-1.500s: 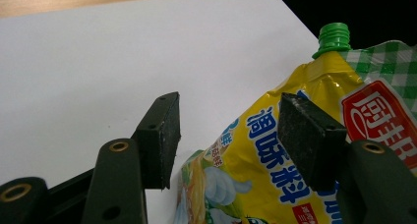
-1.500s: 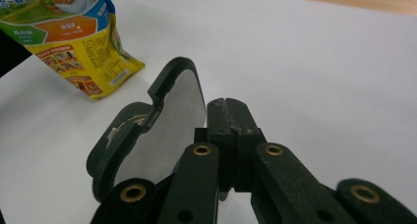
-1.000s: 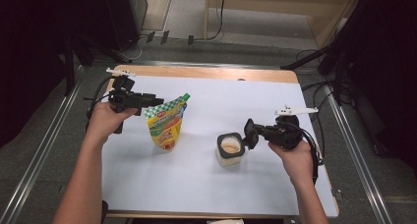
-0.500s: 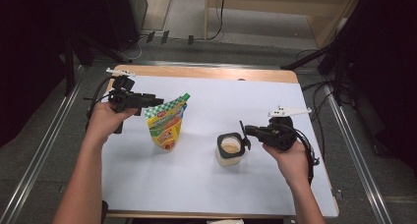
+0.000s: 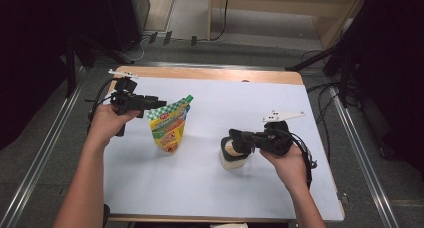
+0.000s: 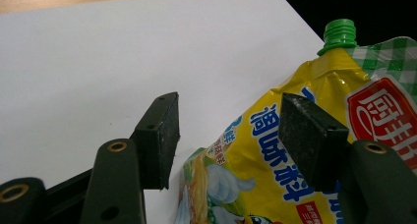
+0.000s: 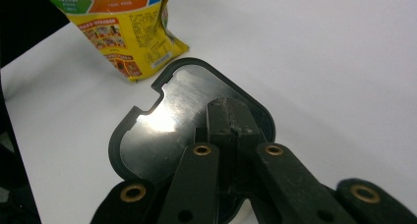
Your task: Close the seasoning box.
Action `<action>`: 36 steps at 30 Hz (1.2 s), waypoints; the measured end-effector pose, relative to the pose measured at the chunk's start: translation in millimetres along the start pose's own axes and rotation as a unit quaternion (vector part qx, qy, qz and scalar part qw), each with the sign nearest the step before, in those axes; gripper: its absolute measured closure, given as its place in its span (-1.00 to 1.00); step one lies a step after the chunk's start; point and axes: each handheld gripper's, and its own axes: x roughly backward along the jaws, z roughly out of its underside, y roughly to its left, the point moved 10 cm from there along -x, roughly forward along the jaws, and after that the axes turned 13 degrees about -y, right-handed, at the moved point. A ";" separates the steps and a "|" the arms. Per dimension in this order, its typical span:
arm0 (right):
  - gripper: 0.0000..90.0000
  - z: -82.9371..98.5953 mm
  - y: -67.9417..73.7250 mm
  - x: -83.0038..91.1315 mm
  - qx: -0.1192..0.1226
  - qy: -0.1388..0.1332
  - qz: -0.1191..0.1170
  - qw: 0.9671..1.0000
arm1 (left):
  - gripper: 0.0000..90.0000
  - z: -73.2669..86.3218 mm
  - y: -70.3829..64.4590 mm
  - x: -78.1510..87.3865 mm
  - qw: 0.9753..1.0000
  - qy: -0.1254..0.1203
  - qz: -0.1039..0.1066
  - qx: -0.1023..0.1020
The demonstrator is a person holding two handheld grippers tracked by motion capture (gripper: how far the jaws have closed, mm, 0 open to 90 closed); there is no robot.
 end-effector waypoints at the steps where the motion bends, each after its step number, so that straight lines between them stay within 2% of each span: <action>1: 1.00 1.6 0.6 -1.6 0.002 0.003 -0.002 1.000 | -0.08 0.0 0.0 0.0 1.000 0.000 0.000 0.000; 7: 1.00 10.4 4.7 -10.2 0.018 0.025 -0.002 1.000 | -0.08 0.1 0.4 -0.4 1.000 -0.001 -0.001 0.001; 9: 1.00 14.9 6.6 -13.7 0.031 0.037 0.001 0.999 | -0.09 0.2 0.4 -0.2 1.000 -0.001 -0.001 0.001; 16: 0.99 14.6 8.3 -14.4 0.033 0.036 -0.003 0.999 | -0.09 0.9 1.2 -0.2 1.000 0.001 -0.001 0.001; 21: 0.86 10.8 7.2 -11.9 0.034 0.026 -0.002 0.999 | -0.10 1.3 1.5 -0.3 1.000 0.001 -0.002 0.002; 36: 0.50 -1.3 -25.9 11.4 0.022 -0.016 0.039 0.999 | -0.10 2.6 2.1 -1.1 1.000 0.004 -0.002 0.002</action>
